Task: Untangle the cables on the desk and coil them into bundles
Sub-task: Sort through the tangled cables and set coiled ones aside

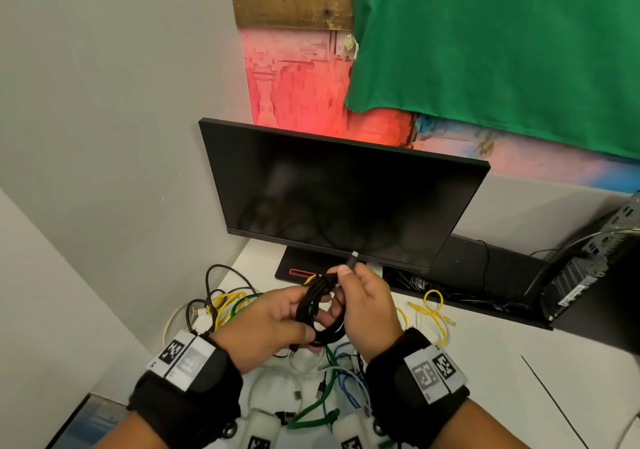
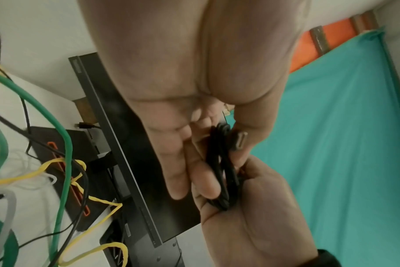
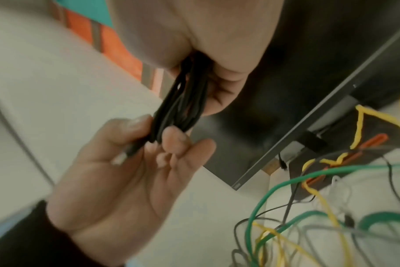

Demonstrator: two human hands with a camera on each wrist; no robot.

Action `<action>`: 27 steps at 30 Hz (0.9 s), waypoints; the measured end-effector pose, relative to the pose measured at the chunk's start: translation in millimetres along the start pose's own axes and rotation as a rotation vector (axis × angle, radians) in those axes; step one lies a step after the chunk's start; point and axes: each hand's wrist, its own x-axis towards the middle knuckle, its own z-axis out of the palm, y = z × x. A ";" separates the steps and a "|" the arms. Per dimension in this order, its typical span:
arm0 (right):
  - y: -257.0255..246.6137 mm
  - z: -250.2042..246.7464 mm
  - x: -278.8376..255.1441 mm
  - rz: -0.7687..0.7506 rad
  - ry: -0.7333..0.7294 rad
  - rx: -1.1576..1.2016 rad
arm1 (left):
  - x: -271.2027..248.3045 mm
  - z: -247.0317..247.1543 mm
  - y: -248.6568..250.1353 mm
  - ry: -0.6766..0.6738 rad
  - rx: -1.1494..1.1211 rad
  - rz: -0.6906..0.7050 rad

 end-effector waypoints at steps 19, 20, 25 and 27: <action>19.7 -1.7 11.8 0.144 0.079 -0.155 | 25.7 36.3 -19.3 0.440 0.735 0.166; 19.3 -2.9 12.5 0.196 0.061 -0.121 | 25.4 33.6 -19.7 0.395 0.786 0.226; 16.6 -3.8 16.1 0.260 -0.010 -0.007 | 23.9 16.3 -15.4 0.324 0.903 0.377; 16.3 -3.2 19.0 0.124 0.011 -0.173 | 30.3 15.9 -15.8 0.380 0.889 0.302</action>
